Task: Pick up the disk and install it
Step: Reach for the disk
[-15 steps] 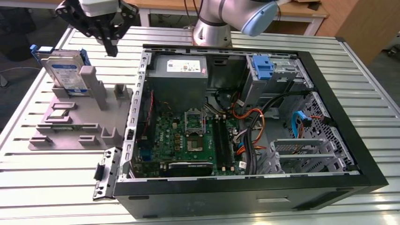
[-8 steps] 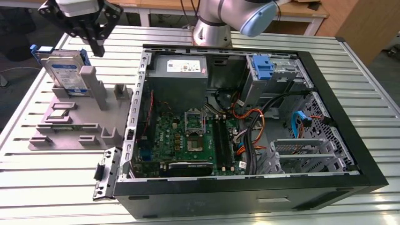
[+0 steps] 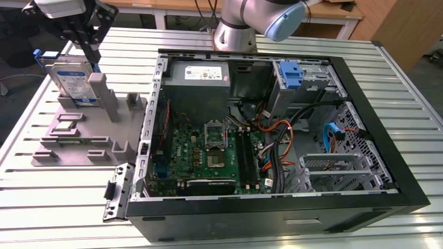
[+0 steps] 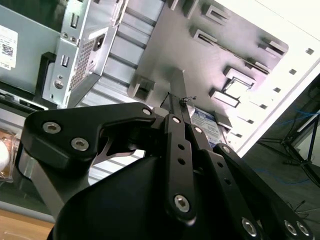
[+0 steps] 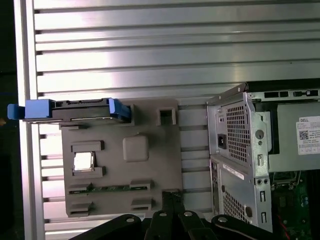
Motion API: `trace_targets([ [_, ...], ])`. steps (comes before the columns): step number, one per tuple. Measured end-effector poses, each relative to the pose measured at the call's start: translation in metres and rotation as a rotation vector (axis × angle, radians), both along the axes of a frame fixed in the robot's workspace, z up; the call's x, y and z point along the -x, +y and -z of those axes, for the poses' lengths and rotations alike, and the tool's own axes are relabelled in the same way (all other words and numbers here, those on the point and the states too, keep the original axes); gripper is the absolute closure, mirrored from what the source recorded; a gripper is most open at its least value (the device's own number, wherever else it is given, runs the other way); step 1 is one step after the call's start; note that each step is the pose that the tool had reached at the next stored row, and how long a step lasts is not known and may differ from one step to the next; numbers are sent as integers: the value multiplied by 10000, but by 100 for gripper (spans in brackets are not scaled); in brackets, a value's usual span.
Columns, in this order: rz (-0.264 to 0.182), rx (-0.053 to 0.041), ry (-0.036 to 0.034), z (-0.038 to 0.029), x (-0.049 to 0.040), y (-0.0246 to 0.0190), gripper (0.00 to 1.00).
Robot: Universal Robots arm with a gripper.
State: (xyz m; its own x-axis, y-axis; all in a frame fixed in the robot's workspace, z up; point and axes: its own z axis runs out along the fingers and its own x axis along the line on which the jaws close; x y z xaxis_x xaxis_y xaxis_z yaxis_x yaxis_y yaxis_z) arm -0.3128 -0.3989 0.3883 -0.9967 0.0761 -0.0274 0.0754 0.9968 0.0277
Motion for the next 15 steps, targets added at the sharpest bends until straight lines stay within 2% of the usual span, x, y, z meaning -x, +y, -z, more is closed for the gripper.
trace_targets([
  [2,0,1,0,0,38,0,90],
  [15,-1,1,0,1,94,0,90],
])
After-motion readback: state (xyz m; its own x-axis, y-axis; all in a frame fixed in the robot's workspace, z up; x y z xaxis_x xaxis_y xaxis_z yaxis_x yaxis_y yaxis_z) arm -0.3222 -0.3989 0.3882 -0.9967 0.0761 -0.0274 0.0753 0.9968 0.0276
